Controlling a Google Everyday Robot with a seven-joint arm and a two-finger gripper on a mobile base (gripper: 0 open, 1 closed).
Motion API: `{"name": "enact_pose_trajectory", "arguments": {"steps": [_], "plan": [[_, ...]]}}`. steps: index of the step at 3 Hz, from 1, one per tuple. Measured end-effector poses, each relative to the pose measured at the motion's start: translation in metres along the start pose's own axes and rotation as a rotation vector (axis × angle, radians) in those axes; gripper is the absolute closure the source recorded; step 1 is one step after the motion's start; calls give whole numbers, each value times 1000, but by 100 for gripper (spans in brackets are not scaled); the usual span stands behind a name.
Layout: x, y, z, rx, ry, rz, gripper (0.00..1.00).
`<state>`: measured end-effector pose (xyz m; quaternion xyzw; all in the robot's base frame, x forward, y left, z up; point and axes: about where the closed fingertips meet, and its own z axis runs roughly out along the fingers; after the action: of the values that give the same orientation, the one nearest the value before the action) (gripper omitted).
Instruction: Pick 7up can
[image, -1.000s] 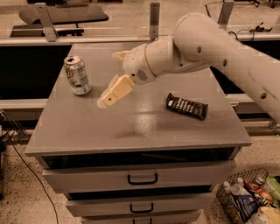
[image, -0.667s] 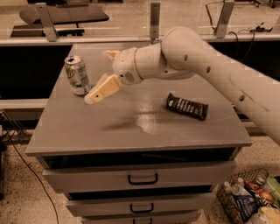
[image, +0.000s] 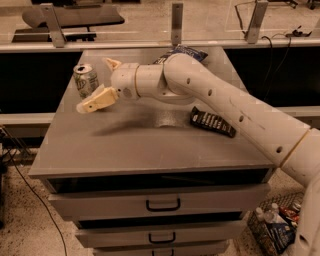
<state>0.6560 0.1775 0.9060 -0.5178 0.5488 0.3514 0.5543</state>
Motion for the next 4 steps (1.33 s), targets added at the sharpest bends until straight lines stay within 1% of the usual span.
{"name": "enact_pose_trajectory", "arguments": {"steps": [1,2,3,4], "plan": [[2,2,21,-18,-3,5,14],[8,6,34,-33,20,5,38],[14,8,36,-33,43,1,61],[7,7,27,-22,49,-17,85]]}}
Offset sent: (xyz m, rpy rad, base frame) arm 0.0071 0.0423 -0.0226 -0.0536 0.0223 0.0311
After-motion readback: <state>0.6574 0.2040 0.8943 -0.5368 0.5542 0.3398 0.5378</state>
